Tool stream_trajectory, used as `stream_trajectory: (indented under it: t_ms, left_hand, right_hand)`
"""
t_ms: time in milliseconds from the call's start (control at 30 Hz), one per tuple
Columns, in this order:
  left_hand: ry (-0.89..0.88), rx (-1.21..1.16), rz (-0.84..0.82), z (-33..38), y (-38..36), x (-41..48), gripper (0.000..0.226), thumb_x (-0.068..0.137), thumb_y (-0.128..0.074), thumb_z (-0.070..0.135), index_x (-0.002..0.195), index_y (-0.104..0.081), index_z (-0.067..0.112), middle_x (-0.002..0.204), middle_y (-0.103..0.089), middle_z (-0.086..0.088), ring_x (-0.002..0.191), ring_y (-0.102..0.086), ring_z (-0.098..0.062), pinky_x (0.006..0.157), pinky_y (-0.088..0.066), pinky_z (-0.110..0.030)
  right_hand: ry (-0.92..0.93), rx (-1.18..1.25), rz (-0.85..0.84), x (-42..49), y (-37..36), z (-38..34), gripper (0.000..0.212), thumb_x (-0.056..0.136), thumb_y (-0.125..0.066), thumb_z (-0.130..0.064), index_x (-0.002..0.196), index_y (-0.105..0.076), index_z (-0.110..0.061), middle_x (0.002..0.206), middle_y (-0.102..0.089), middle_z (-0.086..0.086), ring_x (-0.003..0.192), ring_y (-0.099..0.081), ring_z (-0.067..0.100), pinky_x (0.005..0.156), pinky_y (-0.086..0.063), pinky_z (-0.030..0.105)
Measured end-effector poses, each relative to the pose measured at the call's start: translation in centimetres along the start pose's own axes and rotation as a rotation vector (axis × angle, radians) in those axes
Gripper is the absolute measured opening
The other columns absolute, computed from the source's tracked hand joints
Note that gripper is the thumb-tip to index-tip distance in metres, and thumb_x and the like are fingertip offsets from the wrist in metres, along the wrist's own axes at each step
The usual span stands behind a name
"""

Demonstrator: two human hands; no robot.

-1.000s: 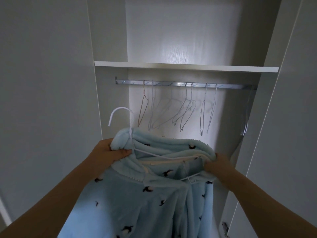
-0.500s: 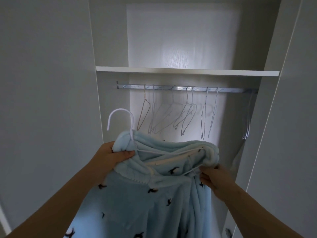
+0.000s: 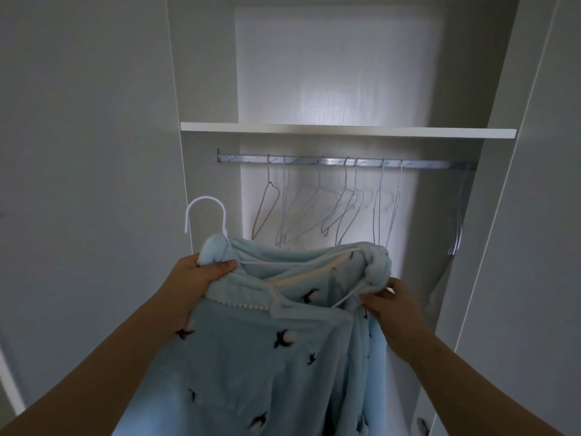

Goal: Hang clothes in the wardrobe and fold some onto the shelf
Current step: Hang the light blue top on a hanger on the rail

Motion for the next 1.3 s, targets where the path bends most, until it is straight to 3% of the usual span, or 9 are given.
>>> stream_trajectory:
  t_ms: [133,300,500,633,800,933,1033,1200,1300]
  left_hand:
    - [-0.051,0.121,-0.016,0.6,-0.2,-0.1,0.008,0.079,-0.07,0.015,0.075,-0.067,0.02,0.064,-0.071,0.006,0.058,-0.066,-0.003,0.052,-0.047,-0.012]
    - [-0.053,0.203,-0.09,1.0,-0.9,-0.4,0.008,0.079,-0.071,0.016,0.077,-0.066,0.023,0.075,-0.069,0.006,0.073,-0.063,-0.01,0.065,-0.046,-0.02]
    - [-0.054,0.168,-0.027,0.9,-0.5,-0.7,0.007,0.08,-0.07,0.021,0.076,-0.066,0.024,0.063,-0.068,0.013,0.06,-0.062,0.001,0.053,-0.044,-0.011]
    - [-0.144,0.212,0.03,1.1,-0.4,-1.4,0.01,0.081,-0.07,0.02,0.074,-0.065,0.025,0.071,-0.068,0.007,0.069,-0.063,-0.008,0.066,-0.049,-0.02]
    - [-0.139,0.152,-0.127,2.5,-1.3,-2.0,0.008,0.077,-0.071,0.016,0.076,-0.067,0.024,0.066,-0.071,0.012,0.062,-0.066,-0.001,0.055,-0.049,-0.012]
    - [-0.024,0.084,-0.134,2.6,-0.4,-1.6,0.005,0.076,-0.071,0.017,0.08,-0.069,0.02,0.071,-0.073,0.005,0.07,-0.068,-0.011,0.065,-0.05,-0.024]
    - [0.029,0.034,-0.118,2.3,-0.2,-1.5,0.005,0.077,-0.069,0.016,0.081,-0.067,0.017,0.068,-0.073,0.005,0.063,-0.068,-0.009,0.059,-0.051,-0.021]
    - [0.073,-0.014,-0.166,1.5,-1.5,-2.1,0.004,0.077,-0.069,0.014,0.081,-0.068,0.015,0.068,-0.073,0.001,0.061,-0.069,-0.009,0.049,-0.051,-0.017]
    - [0.045,-0.005,-0.17,1.1,-1.9,-2.1,0.004,0.076,-0.069,0.015,0.08,-0.068,0.015,0.068,-0.073,0.001,0.061,-0.069,-0.009,0.05,-0.051,-0.016]
  right_hand:
    - [0.054,-0.123,0.088,-0.4,0.0,-0.6,0.016,0.079,-0.066,0.004,0.088,-0.058,-0.006,0.09,-0.063,0.018,0.084,-0.06,0.03,0.079,-0.054,0.037]
    - [0.103,-0.2,0.242,-1.0,-0.4,-0.5,0.003,0.085,-0.057,0.001,0.088,-0.056,0.0,0.087,-0.059,0.022,0.079,-0.056,0.032,0.078,-0.054,0.043]
    - [0.06,-0.201,0.261,-0.8,-0.9,-0.7,0.012,0.084,-0.049,0.006,0.076,-0.05,-0.003,0.073,-0.048,0.014,0.066,-0.041,0.022,0.055,-0.038,0.029]
    - [-0.034,-0.24,0.246,-0.3,-0.9,-0.6,0.014,0.085,-0.043,0.004,0.078,-0.046,-0.008,0.073,-0.043,0.01,0.06,-0.037,0.016,0.05,-0.033,0.024]
    - [-0.292,0.07,0.235,-1.0,-0.4,0.6,0.019,0.088,-0.04,-0.003,0.071,-0.043,-0.01,0.066,-0.042,0.009,0.057,-0.041,0.018,0.048,-0.037,0.027]
    - [-0.429,0.259,0.2,-1.2,-0.1,0.6,0.016,0.085,-0.041,0.0,0.072,-0.044,-0.01,0.068,-0.046,0.007,0.059,-0.046,0.019,0.046,-0.044,0.024]
    - [-0.473,0.333,0.171,-1.2,0.0,0.3,0.018,0.084,-0.041,-0.001,0.069,-0.042,-0.011,0.064,-0.043,0.005,0.055,-0.044,0.017,0.037,-0.041,0.019]
    - [-0.161,-0.043,0.357,-0.5,2.3,0.4,0.015,0.089,-0.044,-0.006,0.077,-0.046,-0.014,0.083,-0.052,0.02,0.074,-0.059,0.031,0.067,-0.057,0.044]
    - [-0.291,0.113,0.318,-0.6,2.4,1.6,0.018,0.094,-0.045,-0.009,0.077,-0.043,-0.009,0.086,-0.053,0.012,0.09,-0.057,0.027,0.066,-0.054,0.026]
Point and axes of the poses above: each hand's wrist, its own x-axis towards the middle knuckle, its own y-axis out of the back of the hand, z = x × y, the point moved 4 cm from there along x, towards the middle knuckle
